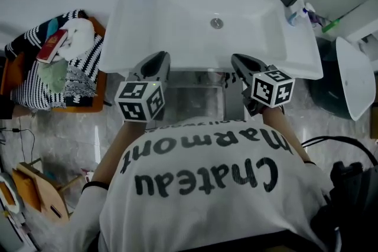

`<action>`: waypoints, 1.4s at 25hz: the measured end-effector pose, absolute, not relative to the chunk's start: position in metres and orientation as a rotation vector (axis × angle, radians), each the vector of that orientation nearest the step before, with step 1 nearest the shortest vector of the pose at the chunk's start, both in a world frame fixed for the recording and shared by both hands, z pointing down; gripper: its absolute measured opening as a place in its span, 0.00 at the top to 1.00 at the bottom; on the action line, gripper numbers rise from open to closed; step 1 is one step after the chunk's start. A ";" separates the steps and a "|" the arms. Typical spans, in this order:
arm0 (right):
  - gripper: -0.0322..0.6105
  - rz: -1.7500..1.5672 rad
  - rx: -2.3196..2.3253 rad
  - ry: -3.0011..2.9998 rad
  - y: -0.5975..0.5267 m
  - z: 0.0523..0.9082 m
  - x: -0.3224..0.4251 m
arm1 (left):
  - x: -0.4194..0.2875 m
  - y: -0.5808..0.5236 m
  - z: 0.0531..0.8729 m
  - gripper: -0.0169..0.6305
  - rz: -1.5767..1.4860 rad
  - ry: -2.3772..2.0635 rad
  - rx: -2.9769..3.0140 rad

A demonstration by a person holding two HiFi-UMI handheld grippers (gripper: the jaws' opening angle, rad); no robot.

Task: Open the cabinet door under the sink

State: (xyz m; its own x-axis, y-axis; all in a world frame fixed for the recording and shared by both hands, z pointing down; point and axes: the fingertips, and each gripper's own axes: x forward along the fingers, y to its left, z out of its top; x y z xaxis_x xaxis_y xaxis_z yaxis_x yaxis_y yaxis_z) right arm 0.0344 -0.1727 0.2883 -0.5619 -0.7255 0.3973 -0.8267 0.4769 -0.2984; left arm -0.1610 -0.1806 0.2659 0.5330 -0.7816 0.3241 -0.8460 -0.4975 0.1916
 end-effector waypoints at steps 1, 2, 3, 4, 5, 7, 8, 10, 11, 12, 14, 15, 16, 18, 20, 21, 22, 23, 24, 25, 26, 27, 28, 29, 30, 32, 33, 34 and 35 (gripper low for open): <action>0.93 0.674 1.293 -2.539 -0.174 0.280 0.024 | -0.154 -0.180 0.260 0.92 0.253 -1.306 2.461; 0.93 0.657 1.248 -2.568 -0.174 0.273 0.014 | -0.148 -0.179 0.256 0.93 0.237 -1.272 2.469; 0.93 0.639 1.203 -2.595 -0.174 0.266 0.004 | -0.143 -0.178 0.253 0.94 0.221 -1.244 2.471; 0.93 0.619 1.161 -2.620 -0.174 0.260 -0.005 | -0.140 -0.176 0.250 0.95 0.199 -1.221 2.468; 0.93 0.600 1.123 -2.644 -0.172 0.255 -0.013 | -0.137 -0.174 0.249 0.95 0.175 -1.202 2.463; 0.93 0.563 1.058 -2.684 -0.168 0.248 -0.029 | -0.132 -0.169 0.250 0.95 0.143 -1.178 2.454; 0.93 0.546 1.031 -2.695 -0.165 0.247 -0.036 | -0.131 -0.166 0.253 0.95 0.146 -1.175 2.454; 0.93 0.513 0.990 -2.694 -0.161 0.250 -0.046 | -0.129 -0.162 0.262 0.95 0.191 -1.188 2.460; 0.93 0.498 0.975 -2.684 -0.160 0.253 -0.050 | -0.128 -0.160 0.267 0.95 0.225 -1.200 2.464; 0.93 0.484 0.962 -2.669 -0.158 0.257 -0.053 | -0.128 -0.157 0.272 0.95 0.260 -1.210 2.470; 0.93 0.470 0.937 -2.641 -0.154 0.266 -0.057 | -0.128 -0.151 0.280 0.95 0.316 -1.220 2.478; 0.93 0.471 0.925 -2.632 -0.151 0.270 -0.059 | -0.129 -0.148 0.283 0.95 0.333 -1.222 2.475; 0.93 0.477 0.915 -2.626 -0.149 0.274 -0.061 | -0.129 -0.146 0.286 0.95 0.341 -1.222 2.465; 0.93 0.500 0.901 -2.623 -0.146 0.279 -0.062 | -0.130 -0.144 0.291 0.95 0.329 -1.221 2.433; 0.93 0.518 0.892 -2.627 -0.145 0.284 -0.062 | -0.132 -0.143 0.294 0.95 0.311 -1.230 2.401; 0.93 0.522 0.888 -2.629 -0.144 0.287 -0.062 | -0.133 -0.143 0.296 0.95 0.309 -1.237 2.391; 0.93 0.525 0.884 -2.630 -0.143 0.289 -0.062 | -0.134 -0.142 0.298 0.95 0.312 -1.244 2.386; 0.93 0.526 0.881 -2.631 -0.142 0.291 -0.061 | -0.134 -0.140 0.299 0.94 0.317 -1.250 2.384; 0.93 0.528 0.878 -2.632 -0.142 0.291 -0.061 | -0.135 -0.139 0.300 0.95 0.321 -1.256 2.382; 0.93 0.530 0.877 -2.633 -0.142 0.291 -0.060 | -0.137 -0.138 0.300 0.95 0.322 -1.264 2.378; 0.93 0.532 0.876 -2.631 -0.142 0.290 -0.060 | -0.138 -0.137 0.299 0.95 0.319 -1.270 2.373; 0.93 0.533 0.876 -2.630 -0.142 0.290 -0.059 | -0.139 -0.136 0.298 0.95 0.311 -1.274 2.367; 0.93 0.532 0.877 -2.628 -0.142 0.290 -0.059 | -0.140 -0.136 0.298 0.95 0.302 -1.278 2.361; 0.93 0.528 0.877 -2.628 -0.142 0.290 -0.058 | -0.140 -0.135 0.299 0.95 0.296 -1.281 2.357; 0.93 0.523 0.878 -2.629 -0.142 0.291 -0.058 | -0.140 -0.134 0.300 0.95 0.293 -1.285 2.356; 0.93 0.504 0.877 -2.629 -0.142 0.292 -0.057 | -0.138 -0.132 0.301 0.95 0.297 -1.294 2.363; 0.93 0.490 0.875 -2.629 -0.142 0.291 -0.057 | -0.137 -0.131 0.302 0.95 0.299 -1.298 2.366; 0.93 0.473 0.871 -2.627 -0.143 0.291 -0.057 | -0.136 -0.131 0.302 0.95 0.299 -1.301 2.367; 0.93 0.457 0.867 -2.626 -0.143 0.291 -0.058 | -0.136 -0.131 0.302 0.95 0.297 -1.304 2.366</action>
